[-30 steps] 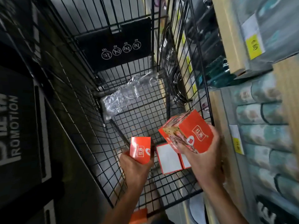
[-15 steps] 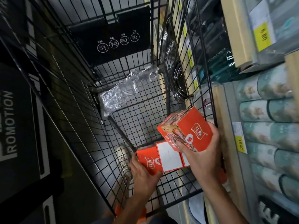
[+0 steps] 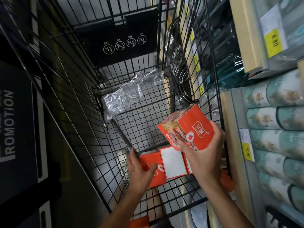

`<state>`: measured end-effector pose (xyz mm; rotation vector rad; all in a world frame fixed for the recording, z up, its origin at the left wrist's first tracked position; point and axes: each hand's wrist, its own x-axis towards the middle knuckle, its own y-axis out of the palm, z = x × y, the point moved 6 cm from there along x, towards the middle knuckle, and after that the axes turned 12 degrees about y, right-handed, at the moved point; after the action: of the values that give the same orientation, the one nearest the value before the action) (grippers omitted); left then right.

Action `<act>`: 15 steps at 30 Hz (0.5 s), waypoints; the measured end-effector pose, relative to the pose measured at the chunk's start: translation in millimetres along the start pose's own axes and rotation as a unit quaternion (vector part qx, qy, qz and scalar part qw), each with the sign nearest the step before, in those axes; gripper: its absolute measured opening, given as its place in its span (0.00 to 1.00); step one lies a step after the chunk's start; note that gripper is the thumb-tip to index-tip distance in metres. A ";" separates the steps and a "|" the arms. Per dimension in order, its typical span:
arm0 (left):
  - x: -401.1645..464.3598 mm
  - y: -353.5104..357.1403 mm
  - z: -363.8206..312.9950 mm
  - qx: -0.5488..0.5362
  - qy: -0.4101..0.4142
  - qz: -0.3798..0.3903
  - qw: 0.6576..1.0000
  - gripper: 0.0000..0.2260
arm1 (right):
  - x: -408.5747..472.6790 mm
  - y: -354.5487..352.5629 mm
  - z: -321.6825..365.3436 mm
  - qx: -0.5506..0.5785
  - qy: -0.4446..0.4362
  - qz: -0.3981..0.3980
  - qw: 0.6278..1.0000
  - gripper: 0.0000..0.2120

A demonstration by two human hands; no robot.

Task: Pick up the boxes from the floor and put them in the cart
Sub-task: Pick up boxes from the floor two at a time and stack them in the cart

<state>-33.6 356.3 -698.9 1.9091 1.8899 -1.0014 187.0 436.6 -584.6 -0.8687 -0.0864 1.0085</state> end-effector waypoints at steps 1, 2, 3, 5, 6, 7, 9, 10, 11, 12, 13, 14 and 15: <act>6.0 -9.3 -10.5 -0.013 0.023 -0.008 1.000 0.44 | 4.4 4.1 5.0 0.001 -0.007 -0.003 1.000 0.48; 12.7 -18.3 -22.5 -0.013 0.049 -0.012 0.999 0.41 | 8.9 9.4 9.7 0.000 -0.013 -0.005 1.000 0.47; 20.0 -26.8 -35.2 0.000 0.073 -0.015 0.997 0.39 | 13.3 15.7 13.6 -0.005 -0.020 -0.005 1.000 0.46; 35.9 -41.2 -58.9 0.047 0.118 -0.006 0.992 0.37 | 22.2 30.1 18.9 -0.019 -0.035 0.004 0.999 0.45; 43.0 -46.2 -69.2 0.060 0.131 0.007 0.990 0.37 | 27.1 37.5 19.6 -0.033 -0.039 0.011 0.999 0.44; 48.0 -50.4 -78.4 0.065 0.141 0.019 0.988 0.37 | 32.4 44.6 18.2 -0.051 -0.038 0.020 0.998 0.44; 54.1 -56.1 -91.2 0.068 0.155 0.037 0.985 0.36 | 41.1 55.6 10.3 -0.078 -0.023 0.031 0.996 0.45; 55.4 -58.6 -97.0 0.071 0.163 0.040 0.983 0.36 | 43.6 59.5 5.0 -0.087 -0.019 0.032 0.995 0.45; 56.0 -61.1 -102.6 0.072 0.175 0.042 0.981 0.36 | 45.0 62.9 -1.1 -0.096 -0.018 0.032 0.995 0.46; 55.4 -63.1 -106.6 0.073 0.186 0.045 0.979 0.36 | 45.0 65.5 -7.6 -0.106 -0.016 0.031 0.994 0.46; 54.4 -64.5 -108.5 0.073 0.195 0.048 0.977 0.36 | 44.5 66.7 -14.7 -0.116 -0.012 0.028 0.993 0.46; 52.4 -65.4 -108.5 0.073 0.201 0.052 0.975 0.35 | 43.0 66.5 -21.8 -0.127 -0.007 0.024 0.992 0.46; 49.9 -65.5 -107.2 0.073 0.204 0.056 0.975 0.35 | 41.2 65.4 -28.4 -0.136 -0.003 0.021 0.990 0.47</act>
<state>-71.1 469.5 -635.3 2.4321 1.9259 -0.7768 176.6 466.8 -660.4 -1.1200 -0.2148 1.0535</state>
